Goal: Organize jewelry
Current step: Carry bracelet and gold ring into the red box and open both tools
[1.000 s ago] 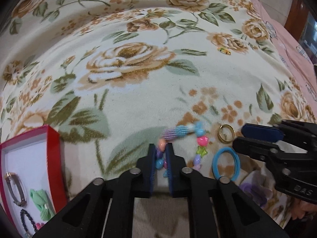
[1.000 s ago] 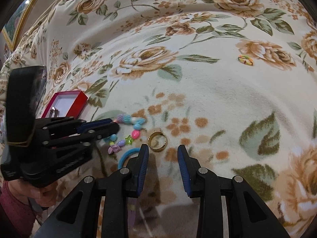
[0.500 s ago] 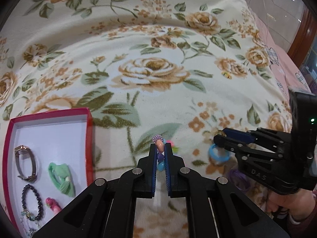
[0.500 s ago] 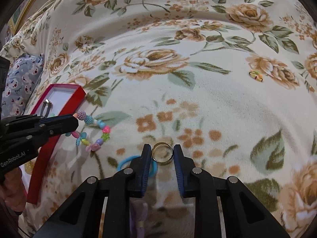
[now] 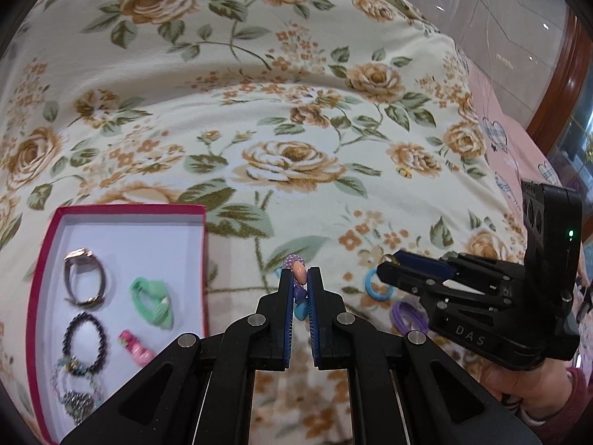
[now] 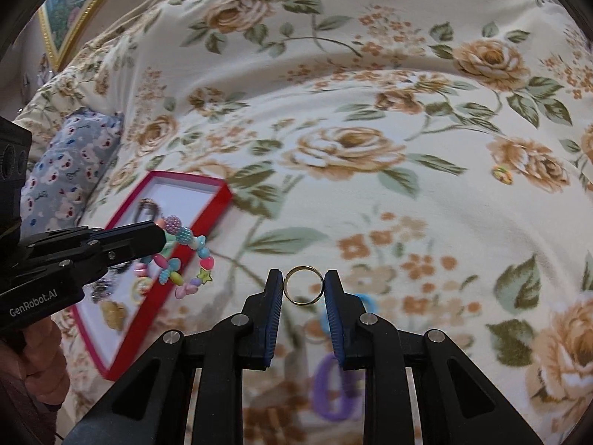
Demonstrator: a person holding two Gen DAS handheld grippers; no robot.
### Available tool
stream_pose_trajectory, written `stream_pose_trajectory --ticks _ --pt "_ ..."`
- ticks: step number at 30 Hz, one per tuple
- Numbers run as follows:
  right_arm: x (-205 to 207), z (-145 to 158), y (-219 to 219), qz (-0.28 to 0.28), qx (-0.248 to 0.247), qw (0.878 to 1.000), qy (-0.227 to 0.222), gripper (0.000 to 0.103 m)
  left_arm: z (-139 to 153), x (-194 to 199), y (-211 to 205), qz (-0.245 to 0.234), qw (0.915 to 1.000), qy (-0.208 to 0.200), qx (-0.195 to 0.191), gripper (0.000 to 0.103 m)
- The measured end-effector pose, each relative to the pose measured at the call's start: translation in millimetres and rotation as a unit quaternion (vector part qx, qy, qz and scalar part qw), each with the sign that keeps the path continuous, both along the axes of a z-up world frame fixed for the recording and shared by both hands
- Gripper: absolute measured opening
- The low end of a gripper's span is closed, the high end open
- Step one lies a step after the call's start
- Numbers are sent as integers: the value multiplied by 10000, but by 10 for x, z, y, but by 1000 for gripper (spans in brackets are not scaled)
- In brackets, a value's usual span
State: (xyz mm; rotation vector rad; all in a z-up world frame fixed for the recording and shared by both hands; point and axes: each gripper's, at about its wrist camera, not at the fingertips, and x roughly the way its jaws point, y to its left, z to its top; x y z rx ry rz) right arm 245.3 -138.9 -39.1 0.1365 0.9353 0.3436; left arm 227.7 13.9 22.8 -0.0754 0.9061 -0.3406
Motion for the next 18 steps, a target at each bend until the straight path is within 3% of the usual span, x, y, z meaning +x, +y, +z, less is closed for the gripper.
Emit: stream_pose_trajectory --ticks 18 --pt "-350 80 835 873 345 9956 45 23 280 -774 807 854 9957 -162 -327 6"
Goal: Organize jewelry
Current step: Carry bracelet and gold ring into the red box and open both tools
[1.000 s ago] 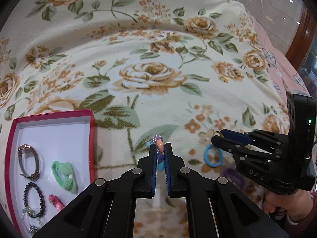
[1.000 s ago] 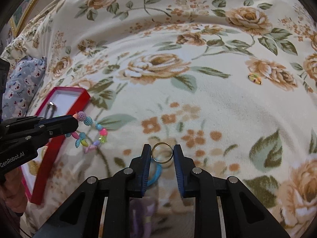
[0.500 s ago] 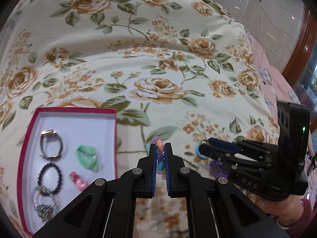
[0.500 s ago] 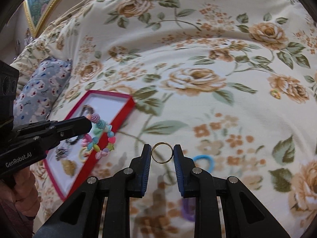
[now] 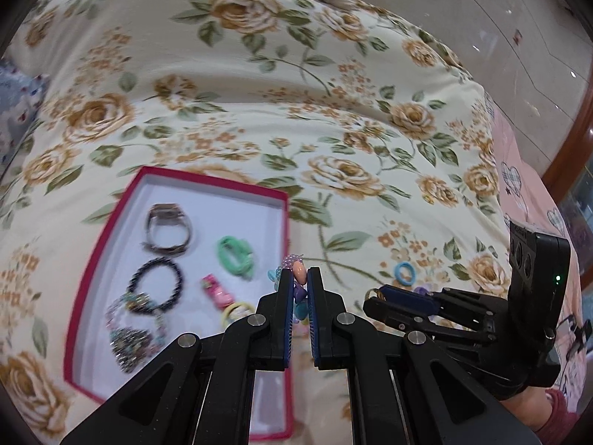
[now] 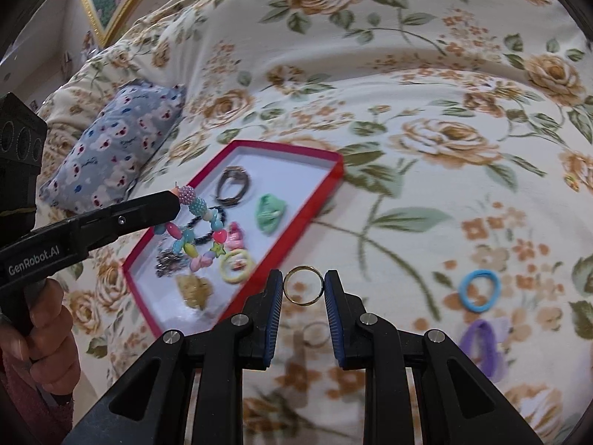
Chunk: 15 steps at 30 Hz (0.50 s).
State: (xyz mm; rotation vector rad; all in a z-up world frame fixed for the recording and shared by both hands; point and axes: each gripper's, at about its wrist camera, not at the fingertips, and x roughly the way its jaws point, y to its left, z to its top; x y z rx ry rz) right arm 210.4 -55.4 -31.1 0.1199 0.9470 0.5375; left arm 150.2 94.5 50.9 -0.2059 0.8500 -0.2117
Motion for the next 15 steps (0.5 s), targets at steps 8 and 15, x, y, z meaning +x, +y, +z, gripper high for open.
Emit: stream_pose_trajectory --ticks 8,15 --pt "-125 18 292 314 45 9995 20 23 -2 -283 258 257 9996 53 -36 6" --pt "-261 19 576 669 48 9977 59 23 -9 -470 460 458 9988 128 -76 6"
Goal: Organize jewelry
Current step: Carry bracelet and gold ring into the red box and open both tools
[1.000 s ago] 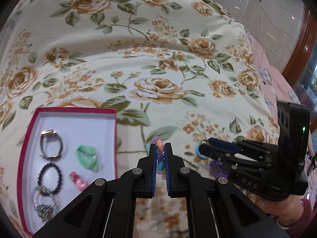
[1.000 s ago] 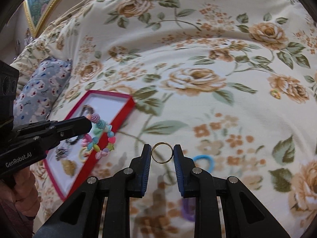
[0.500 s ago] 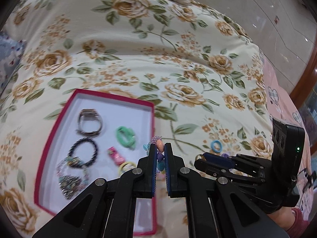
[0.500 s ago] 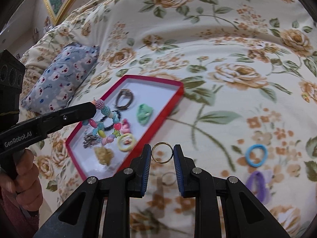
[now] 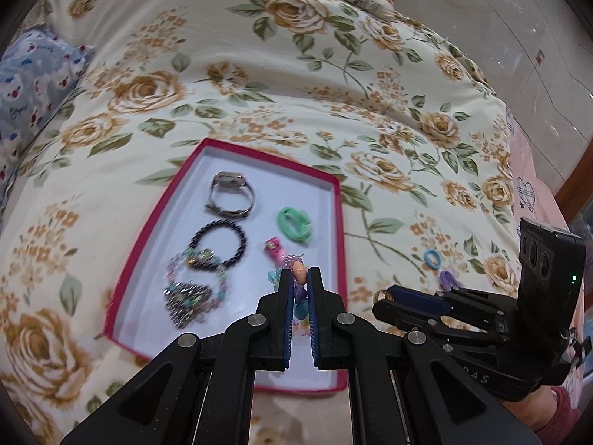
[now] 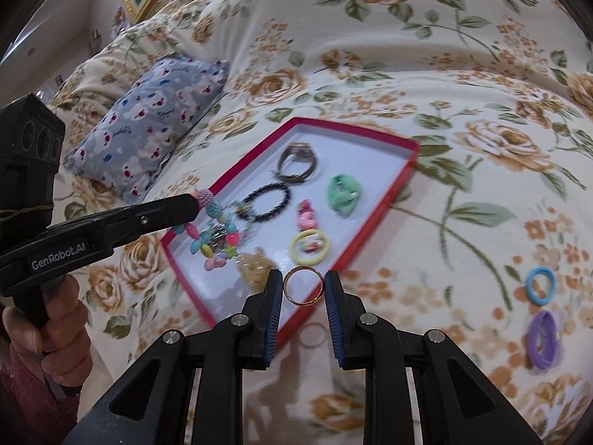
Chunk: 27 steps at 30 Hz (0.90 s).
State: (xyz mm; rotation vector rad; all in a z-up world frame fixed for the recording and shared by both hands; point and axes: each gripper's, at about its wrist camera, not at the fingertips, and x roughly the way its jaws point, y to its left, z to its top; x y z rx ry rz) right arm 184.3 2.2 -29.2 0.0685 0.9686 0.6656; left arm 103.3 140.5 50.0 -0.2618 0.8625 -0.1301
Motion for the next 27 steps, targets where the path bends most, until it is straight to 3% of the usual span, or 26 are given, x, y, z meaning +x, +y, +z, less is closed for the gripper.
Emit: stream_pose_trajectory --ticks 19,27 --pt "-168 -261 584 705 -370 9964 297 23 -320 -86 396 434 9980 397 -244 6" --pt "-113 -399 709 815 -666 9934 445 23 -563 8 488 632 9956 688 -105 6"
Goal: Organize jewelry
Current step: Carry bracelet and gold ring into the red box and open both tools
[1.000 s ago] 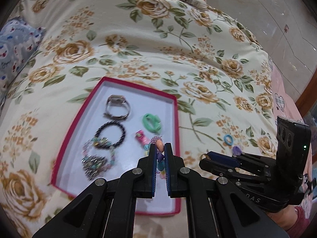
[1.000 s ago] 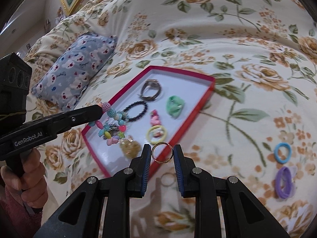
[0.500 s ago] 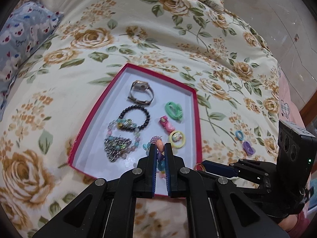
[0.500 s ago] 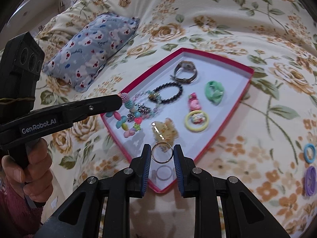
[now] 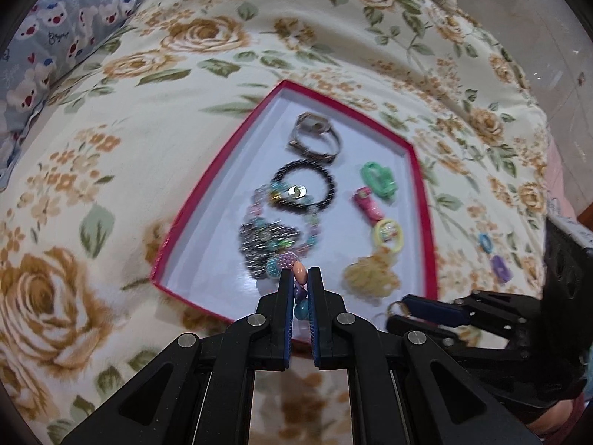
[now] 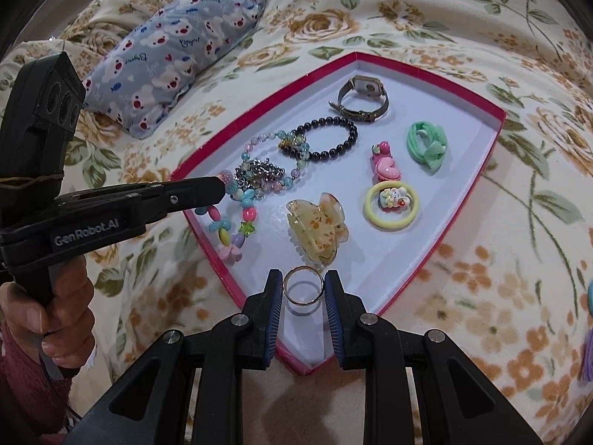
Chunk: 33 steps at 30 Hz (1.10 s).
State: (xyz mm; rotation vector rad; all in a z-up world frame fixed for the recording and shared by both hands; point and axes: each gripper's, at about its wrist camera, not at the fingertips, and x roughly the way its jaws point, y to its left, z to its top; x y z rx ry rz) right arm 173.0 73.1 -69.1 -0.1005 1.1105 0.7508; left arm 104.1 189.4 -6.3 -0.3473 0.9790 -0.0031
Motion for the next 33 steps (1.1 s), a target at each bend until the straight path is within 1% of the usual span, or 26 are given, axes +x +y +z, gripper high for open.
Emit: stream_pose_trajectory --ticks 5,10,19,27,33 --pt "28 -60 46 52 -115 9999 58 23 -87 44 42 114 9999 109 42 7" --pt "62 -67 89 99 -169 9998 71 23 -152 62 61 130 9997 208 75 7" --pt "67 -86 124 139 -224 9996 84 24 -183 118 39 158 9991 313 229 8" --pt "67 -89 119 135 -210 9997 83 24 -192 136 44 202 9989 377 214 9" --pt "68 -83 101 95 -162 9998 80 25 -179 142 23 204 9986 377 306 15"
